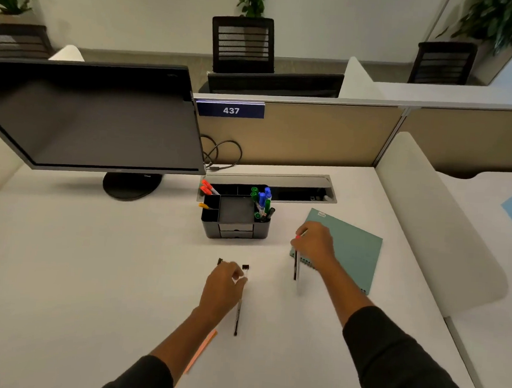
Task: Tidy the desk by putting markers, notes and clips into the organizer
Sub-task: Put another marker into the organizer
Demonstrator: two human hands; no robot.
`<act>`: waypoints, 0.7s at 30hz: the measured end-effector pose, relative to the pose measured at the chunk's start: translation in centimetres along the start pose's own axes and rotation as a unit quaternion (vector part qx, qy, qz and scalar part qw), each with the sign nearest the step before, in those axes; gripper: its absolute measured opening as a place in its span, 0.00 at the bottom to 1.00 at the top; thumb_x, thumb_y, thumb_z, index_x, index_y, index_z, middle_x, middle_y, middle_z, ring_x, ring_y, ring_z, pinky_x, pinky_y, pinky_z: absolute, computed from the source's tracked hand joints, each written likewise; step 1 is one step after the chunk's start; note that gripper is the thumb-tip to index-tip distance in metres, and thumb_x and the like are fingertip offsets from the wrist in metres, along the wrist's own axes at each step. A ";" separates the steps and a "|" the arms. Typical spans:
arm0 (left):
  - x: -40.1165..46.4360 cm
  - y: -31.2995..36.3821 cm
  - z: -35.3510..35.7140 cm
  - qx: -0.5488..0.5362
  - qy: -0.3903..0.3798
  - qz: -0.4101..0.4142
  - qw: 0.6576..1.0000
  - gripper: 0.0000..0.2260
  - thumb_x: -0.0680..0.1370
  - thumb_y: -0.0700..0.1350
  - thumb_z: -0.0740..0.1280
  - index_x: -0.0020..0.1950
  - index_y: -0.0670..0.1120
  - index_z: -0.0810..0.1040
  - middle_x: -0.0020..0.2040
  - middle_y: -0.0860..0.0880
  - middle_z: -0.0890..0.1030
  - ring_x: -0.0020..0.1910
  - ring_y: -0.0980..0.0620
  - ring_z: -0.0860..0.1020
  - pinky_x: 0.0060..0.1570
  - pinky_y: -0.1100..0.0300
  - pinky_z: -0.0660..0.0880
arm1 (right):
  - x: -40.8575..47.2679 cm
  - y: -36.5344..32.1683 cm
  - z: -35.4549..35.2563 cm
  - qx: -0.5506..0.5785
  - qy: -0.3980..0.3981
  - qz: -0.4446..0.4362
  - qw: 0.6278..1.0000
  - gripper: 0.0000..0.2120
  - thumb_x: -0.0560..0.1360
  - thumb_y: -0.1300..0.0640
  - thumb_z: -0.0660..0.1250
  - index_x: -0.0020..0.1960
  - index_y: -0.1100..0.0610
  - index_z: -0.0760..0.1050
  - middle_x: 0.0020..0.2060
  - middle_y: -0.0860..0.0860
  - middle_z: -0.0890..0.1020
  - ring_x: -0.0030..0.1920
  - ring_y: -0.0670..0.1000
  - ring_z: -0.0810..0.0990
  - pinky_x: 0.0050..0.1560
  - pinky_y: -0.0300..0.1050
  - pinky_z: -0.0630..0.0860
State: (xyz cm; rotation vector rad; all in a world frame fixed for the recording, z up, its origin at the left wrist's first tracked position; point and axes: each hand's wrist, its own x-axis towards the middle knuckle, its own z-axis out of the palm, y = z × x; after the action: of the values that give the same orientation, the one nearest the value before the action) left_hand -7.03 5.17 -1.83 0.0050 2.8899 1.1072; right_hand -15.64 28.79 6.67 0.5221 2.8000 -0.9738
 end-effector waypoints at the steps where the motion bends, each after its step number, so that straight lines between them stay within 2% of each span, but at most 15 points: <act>1: -0.5 -0.3 0.1 0.002 -0.015 -0.025 1.000 0.07 0.75 0.46 0.75 0.42 0.50 0.77 0.39 0.57 0.76 0.39 0.59 0.74 0.41 0.67 0.68 | 0.5 -0.7 -1.0 0.004 0.015 -0.010 1.000 0.09 0.69 0.61 0.76 0.48 0.55 0.83 0.44 0.51 0.84 0.43 0.52 0.81 0.42 0.40 0.74; 6: -1.7 -0.7 0.6 0.007 -0.068 -0.112 0.991 0.13 0.70 0.50 0.77 0.40 0.49 0.73 0.39 0.53 0.76 0.39 0.56 0.74 0.35 0.64 0.65 | 2.4 -5.5 -4.8 0.048 0.127 -0.118 0.984 0.08 0.71 0.66 0.72 0.49 0.58 0.83 0.42 0.51 0.82 0.40 0.50 0.79 0.42 0.39 0.75; 9: -2.0 -0.5 0.6 0.007 -0.087 -0.121 0.989 0.15 0.69 0.49 0.78 0.40 0.51 0.71 0.40 0.54 0.76 0.38 0.58 0.72 0.35 0.65 0.64 | 3.0 -8.5 -5.7 0.093 0.187 -0.186 0.960 0.04 0.73 0.64 0.73 0.47 0.58 0.82 0.41 0.51 0.83 0.37 0.47 0.80 0.39 0.33 0.75; 11: -2.2 -0.4 0.6 0.001 -0.090 -0.125 0.988 0.15 0.69 0.47 0.78 0.41 0.50 0.71 0.40 0.54 0.76 0.38 0.58 0.72 0.35 0.65 0.64 | 3.3 -10.5 -5.7 0.115 0.206 -0.228 0.945 0.04 0.74 0.63 0.74 0.48 0.57 0.82 0.41 0.49 0.83 0.39 0.45 0.80 0.41 0.32 0.77; 15: -2.5 -0.4 0.6 -0.013 -0.084 -0.128 0.988 0.13 0.70 0.44 0.78 0.44 0.46 0.74 0.39 0.54 0.76 0.37 0.57 0.73 0.35 0.64 0.67 | 3.6 -14.1 -4.1 0.136 0.188 -0.282 0.931 0.04 0.74 0.63 0.75 0.47 0.56 0.81 0.40 0.47 0.82 0.39 0.42 0.80 0.41 0.29 0.76; 19: -2.7 -0.2 0.7 -0.019 -0.081 -0.130 0.988 0.12 0.71 0.43 0.77 0.45 0.45 0.74 0.41 0.52 0.78 0.39 0.54 0.75 0.36 0.62 0.68 | 3.9 -16.3 -0.9 0.131 0.142 -0.298 0.935 0.05 0.73 0.64 0.75 0.47 0.56 0.82 0.40 0.48 0.83 0.40 0.44 0.81 0.42 0.33 0.78; 21: -2.6 -0.1 0.6 -0.011 -0.081 -0.128 0.988 0.10 0.72 0.41 0.75 0.46 0.45 0.74 0.42 0.51 0.80 0.40 0.52 0.77 0.39 0.58 0.73 | 4.4 -17.0 0.7 0.121 0.124 -0.295 0.940 0.05 0.74 0.64 0.75 0.48 0.56 0.82 0.40 0.49 0.83 0.40 0.44 0.81 0.40 0.33 0.78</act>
State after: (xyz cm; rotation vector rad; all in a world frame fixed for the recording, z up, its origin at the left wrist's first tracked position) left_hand -4.36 5.47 -2.26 -0.2564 2.6441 1.0393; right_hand -25.87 17.11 14.87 -0.2224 3.1525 -1.4620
